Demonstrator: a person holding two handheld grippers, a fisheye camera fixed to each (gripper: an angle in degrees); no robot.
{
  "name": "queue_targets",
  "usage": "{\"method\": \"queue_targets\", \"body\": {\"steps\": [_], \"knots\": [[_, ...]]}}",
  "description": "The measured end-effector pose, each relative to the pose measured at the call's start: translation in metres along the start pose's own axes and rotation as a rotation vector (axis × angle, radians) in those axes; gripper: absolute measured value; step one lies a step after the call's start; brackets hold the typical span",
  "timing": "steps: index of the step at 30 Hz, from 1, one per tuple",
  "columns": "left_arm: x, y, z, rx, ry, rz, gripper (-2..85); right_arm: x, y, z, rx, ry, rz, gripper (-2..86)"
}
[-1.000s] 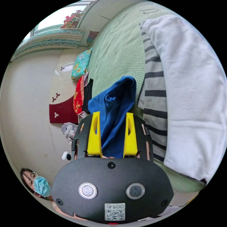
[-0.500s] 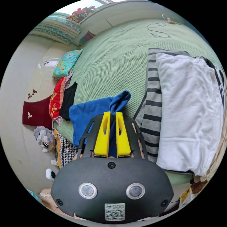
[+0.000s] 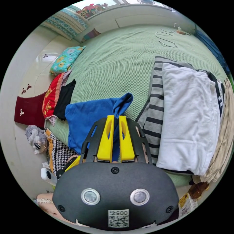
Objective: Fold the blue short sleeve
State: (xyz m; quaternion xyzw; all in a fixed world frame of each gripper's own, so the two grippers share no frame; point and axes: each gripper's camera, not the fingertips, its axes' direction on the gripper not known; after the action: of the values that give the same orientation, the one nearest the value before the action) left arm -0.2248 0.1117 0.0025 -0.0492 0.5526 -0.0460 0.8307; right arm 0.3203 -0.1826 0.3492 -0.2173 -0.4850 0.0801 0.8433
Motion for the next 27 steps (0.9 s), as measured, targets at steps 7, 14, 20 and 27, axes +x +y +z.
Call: {"method": "queue_targets", "body": {"steps": [7,14,20,27], "knots": [[-0.019,-0.029,0.002,-0.029,0.021,-0.034,16.5,-0.012,-0.001,0.01,-0.008,-0.046,-0.02,3.8],[-0.035,-0.037,-0.004,-0.068,-0.004,-0.073,10.8,-0.027,0.002,0.022,-0.01,-0.073,-0.039,3.9],[-0.053,-0.037,-0.027,-0.066,0.019,-0.1,4.4,-0.046,0.009,0.031,-0.007,-0.091,-0.04,4.0],[-0.084,-0.026,-0.084,-0.002,0.056,-0.115,3.7,-0.103,0.022,0.034,0.013,-0.06,-0.124,4.0]]}}
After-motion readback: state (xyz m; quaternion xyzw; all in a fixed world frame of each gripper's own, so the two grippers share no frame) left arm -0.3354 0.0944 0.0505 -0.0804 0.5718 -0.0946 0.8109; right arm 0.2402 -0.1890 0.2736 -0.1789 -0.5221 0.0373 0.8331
